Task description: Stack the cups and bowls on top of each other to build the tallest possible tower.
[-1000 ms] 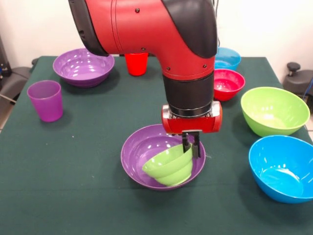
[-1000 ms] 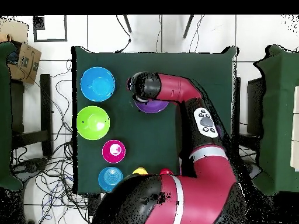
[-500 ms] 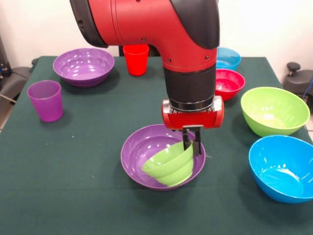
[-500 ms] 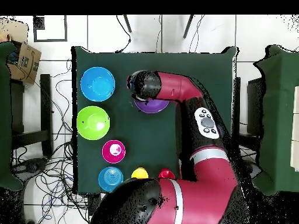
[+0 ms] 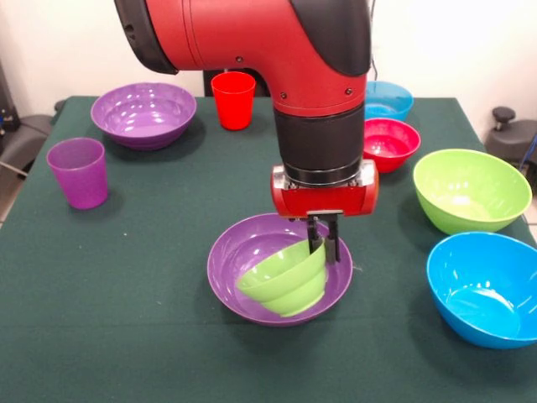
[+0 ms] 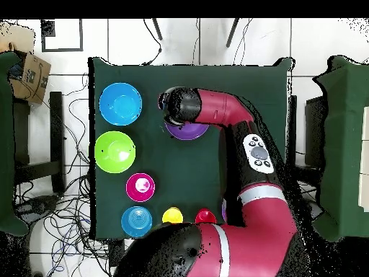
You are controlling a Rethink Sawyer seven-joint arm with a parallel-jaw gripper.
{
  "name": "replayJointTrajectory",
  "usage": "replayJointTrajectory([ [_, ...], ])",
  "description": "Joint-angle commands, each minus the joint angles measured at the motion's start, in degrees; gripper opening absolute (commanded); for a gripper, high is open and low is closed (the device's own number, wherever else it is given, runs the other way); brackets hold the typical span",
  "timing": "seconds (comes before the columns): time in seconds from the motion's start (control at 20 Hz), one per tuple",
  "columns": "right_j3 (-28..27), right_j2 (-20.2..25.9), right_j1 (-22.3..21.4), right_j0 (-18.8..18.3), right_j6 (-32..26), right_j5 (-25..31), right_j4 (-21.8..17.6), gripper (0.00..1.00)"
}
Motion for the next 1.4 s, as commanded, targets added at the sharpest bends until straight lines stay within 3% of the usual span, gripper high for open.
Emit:
replayJointTrajectory([
  [0.05,6.6,2.0,1.2,-1.5,-0.7,-0.9,-2.8,0.0],
  [0.3,11.1,2.4,-0.6,-3.8,-1.7,-2.7,-3.7,0.0],
  [0.8,13.9,3.0,4.9,-5.9,-2.0,-10.4,-7.4,0.0],
  [1.15,19.8,1.5,2.2,-6.0,0.9,-14.8,-8.7,0.0],
  [1.4,19.4,1.4,2.1,-5.2,1.3,-14.3,-8.0,0.0],
])
